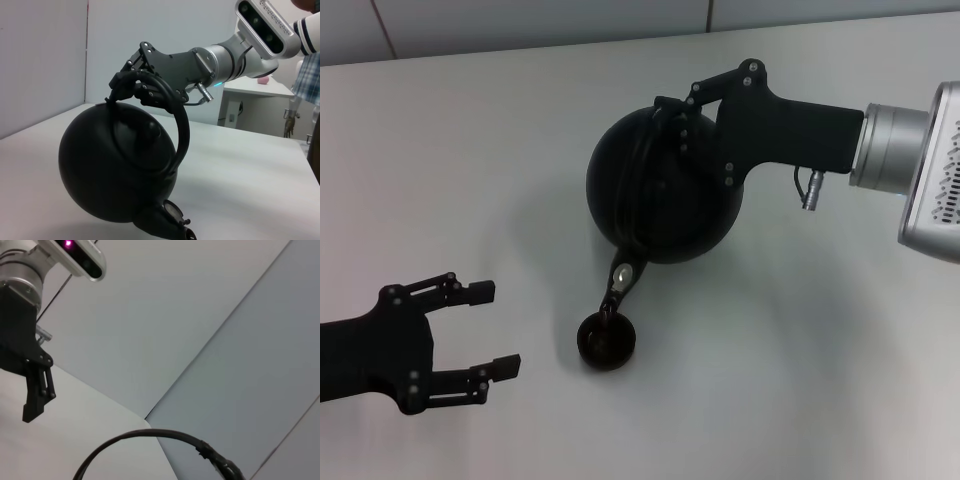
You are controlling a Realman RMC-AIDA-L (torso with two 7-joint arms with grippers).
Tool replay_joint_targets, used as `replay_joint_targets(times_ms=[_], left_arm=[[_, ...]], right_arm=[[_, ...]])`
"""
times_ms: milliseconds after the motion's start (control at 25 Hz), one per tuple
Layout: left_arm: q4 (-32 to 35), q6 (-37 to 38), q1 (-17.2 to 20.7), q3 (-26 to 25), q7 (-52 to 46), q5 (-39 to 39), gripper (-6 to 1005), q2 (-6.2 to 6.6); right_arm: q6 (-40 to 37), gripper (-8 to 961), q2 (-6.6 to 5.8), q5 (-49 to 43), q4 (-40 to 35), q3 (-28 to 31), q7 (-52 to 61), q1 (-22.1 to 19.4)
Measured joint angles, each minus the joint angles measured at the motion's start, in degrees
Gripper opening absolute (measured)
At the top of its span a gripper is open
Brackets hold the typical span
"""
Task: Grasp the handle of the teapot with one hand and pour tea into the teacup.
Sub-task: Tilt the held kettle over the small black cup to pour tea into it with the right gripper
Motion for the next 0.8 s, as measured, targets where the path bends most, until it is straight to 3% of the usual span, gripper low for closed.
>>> replay_joint_targets(times_ms=[800], left_arm=[[-0.4, -0.7, 0.0, 0.2, -0.1, 0.0, 842, -0.08]], right_arm=[[0.0, 88, 0.00, 0.0, -0.1, -1.2, -0.2, -0.3]])
